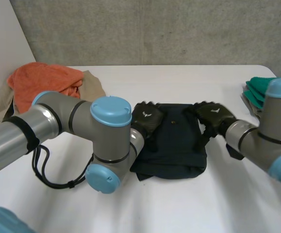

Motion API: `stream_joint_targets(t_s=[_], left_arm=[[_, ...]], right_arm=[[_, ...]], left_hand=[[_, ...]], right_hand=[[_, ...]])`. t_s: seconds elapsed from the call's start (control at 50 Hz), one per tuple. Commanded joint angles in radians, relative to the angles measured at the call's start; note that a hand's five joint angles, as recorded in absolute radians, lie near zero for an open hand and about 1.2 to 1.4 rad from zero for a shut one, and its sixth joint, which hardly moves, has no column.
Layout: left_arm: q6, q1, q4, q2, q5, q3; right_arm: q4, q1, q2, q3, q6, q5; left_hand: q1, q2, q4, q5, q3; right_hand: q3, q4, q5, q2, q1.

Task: Fold the laundry.

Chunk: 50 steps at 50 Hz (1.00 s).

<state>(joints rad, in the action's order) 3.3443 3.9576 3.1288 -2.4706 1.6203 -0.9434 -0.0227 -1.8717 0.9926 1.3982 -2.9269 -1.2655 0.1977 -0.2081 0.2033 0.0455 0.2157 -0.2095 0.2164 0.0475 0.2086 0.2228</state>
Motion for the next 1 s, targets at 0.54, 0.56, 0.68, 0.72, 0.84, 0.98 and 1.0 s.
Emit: stream_joint_targets(t_s=[0.54,0.56,0.68,0.72,0.84,0.98,1.0], left_arm=[[-0.103,0.114,-0.041,0.458,-0.526,-0.155],[-0.112,0.115,-0.041,0.46,-0.545,-0.155],[-0.137,0.115,-0.039,0.458,-0.562,-0.167],[-0.137,0.114,-0.038,0.455,-0.559,-0.173],[-0.134,0.109,-0.036,0.446,-0.559,-0.181],[-0.135,0.109,-0.024,0.437,-0.559,-0.186],[-0.135,0.109,-0.023,0.437,-0.559,-0.186]], right_arm=[[0.374,-0.239,0.324,0.5,0.164,-0.213],[0.391,-0.248,0.319,0.516,0.164,-0.213],[0.519,-0.276,0.181,0.551,0.172,-0.222],[0.54,-0.279,0.156,0.545,0.176,-0.226],[0.587,-0.282,0.077,0.483,0.183,-0.244],[0.626,-0.277,-0.003,0.398,0.183,-0.279],[0.627,-0.277,-0.008,0.39,0.183,-0.282]], left_hand=[[0.004,0.006,-0.001,-0.018,-0.014],[0.007,0.003,0.001,-0.015,-0.011],[0.01,0.0,0.004,-0.012,-0.008],[0.01,0.0,0.004,-0.012,-0.008],[0.022,-0.011,0.016,-0.001,0.004],[0.028,-0.017,0.022,0.005,0.01],[0.028,-0.017,0.022,0.005,0.01]], right_hand=[[0.035,-0.042,-0.048,-0.034,-0.048],[0.035,-0.042,-0.048,-0.034,-0.048],[0.035,-0.042,-0.048,-0.034,-0.048],[0.035,-0.042,-0.048,-0.034,-0.048],[0.035,-0.042,-0.048,-0.034,-0.048],[0.022,-0.029,-0.035,-0.021,-0.036],[-0.004,-0.003,-0.008,0.005,-0.009]])
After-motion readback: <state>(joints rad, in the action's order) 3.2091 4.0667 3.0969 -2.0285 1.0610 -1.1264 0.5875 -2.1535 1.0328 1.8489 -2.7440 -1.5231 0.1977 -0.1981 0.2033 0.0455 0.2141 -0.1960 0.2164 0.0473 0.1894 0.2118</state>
